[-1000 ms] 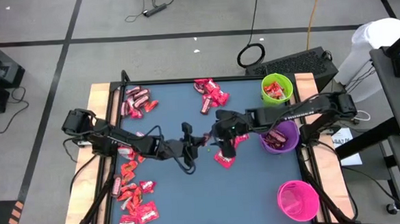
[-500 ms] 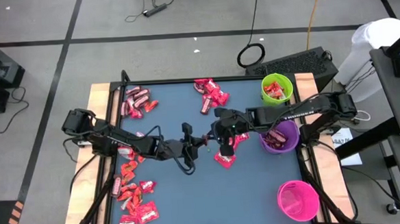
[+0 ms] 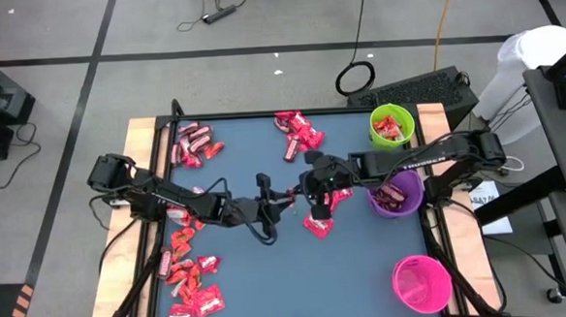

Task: Organize candy in baskets
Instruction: Put the brown chocolate bar into the violet bucket

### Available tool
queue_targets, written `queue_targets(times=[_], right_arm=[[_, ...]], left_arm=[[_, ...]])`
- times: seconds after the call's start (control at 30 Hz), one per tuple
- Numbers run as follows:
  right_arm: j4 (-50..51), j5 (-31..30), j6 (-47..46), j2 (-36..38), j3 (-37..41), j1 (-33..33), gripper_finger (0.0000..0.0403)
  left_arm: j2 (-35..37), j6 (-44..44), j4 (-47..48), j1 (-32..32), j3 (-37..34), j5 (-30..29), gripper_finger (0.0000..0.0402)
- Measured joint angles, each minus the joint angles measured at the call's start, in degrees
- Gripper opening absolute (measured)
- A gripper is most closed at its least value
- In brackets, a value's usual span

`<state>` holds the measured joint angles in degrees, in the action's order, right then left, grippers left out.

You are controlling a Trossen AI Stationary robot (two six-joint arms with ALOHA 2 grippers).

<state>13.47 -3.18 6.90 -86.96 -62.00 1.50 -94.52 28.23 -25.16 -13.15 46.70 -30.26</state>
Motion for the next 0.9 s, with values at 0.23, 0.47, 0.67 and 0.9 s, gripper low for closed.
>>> queue_targets(times=[0.23, 0.47, 0.67, 0.9], right_arm=[[7.71, 0.0, -3.57, 4.66, -0.04, 0.02, 0.0015], [20.83, -0.07, -9.91, 13.84, -0.07, 0.02, 0.0015], [34.73, -4.26, -18.1, 22.56, -0.07, 0.0, 0.0014], [46.84, -4.49, -27.55, 31.78, -0.23, 0.0, 0.0014]], left_arm=[[0.74, -3.11, 4.58, -0.39, 0.07, -0.26, 0.0186], [0.7, -8.89, 11.61, -0.07, 0.02, 0.23, 0.0192], [0.7, -9.99, 12.16, 0.52, 0.0, 0.31, 0.0192], [0.7, -11.46, 12.06, 1.62, 0.0, 0.49, 0.0192]])
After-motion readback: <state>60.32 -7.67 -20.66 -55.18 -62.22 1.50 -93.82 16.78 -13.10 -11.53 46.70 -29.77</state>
